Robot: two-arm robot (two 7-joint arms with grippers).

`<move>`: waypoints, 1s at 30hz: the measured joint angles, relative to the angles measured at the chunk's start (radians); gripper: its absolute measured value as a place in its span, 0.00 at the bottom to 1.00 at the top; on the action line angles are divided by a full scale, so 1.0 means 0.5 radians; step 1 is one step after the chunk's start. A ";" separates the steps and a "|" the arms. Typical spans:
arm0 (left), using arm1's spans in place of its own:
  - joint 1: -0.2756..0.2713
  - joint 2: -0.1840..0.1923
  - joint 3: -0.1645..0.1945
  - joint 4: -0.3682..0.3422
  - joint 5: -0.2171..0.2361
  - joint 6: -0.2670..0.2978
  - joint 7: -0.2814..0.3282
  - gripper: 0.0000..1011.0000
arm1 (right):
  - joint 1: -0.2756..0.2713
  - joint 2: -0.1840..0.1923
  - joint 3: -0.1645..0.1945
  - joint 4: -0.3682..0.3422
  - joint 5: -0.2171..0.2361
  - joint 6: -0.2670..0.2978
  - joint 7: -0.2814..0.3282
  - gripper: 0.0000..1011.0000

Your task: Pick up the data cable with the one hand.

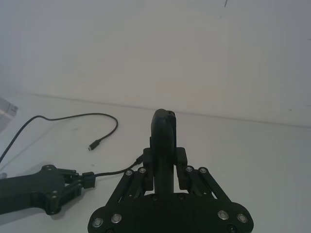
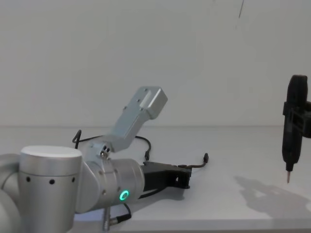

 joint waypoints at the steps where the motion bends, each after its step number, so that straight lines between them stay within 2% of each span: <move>1: 0.000 0.005 -0.002 -0.003 0.000 -0.004 -0.009 0.04 | 0.000 0.000 0.000 0.000 0.000 0.000 0.000 0.27; 7: -0.009 0.069 -0.019 -0.041 -0.016 -0.031 -0.099 0.04 | 0.000 0.000 0.000 0.000 0.000 0.000 0.000 0.27; 13: -0.026 0.178 -0.041 -0.092 -0.064 -0.055 -0.267 0.04 | 0.000 0.000 0.000 0.000 0.000 0.000 0.000 0.27; 16: -0.036 0.261 -0.054 -0.124 -0.107 -0.069 -0.407 0.04 | 0.000 0.000 0.000 0.000 0.000 0.000 0.000 0.27; 23: -0.054 0.394 -0.071 -0.163 -0.177 -0.086 -0.624 0.04 | 0.000 0.000 0.000 0.000 0.000 0.000 0.000 0.27; 26: -0.067 0.474 -0.076 -0.176 -0.228 -0.099 -0.786 0.04 | 0.000 0.000 0.000 0.000 0.000 0.000 0.000 0.27; 30: -0.084 0.548 -0.078 -0.181 -0.275 -0.114 -0.939 0.04 | 0.000 0.000 0.000 0.000 0.000 0.000 0.000 0.27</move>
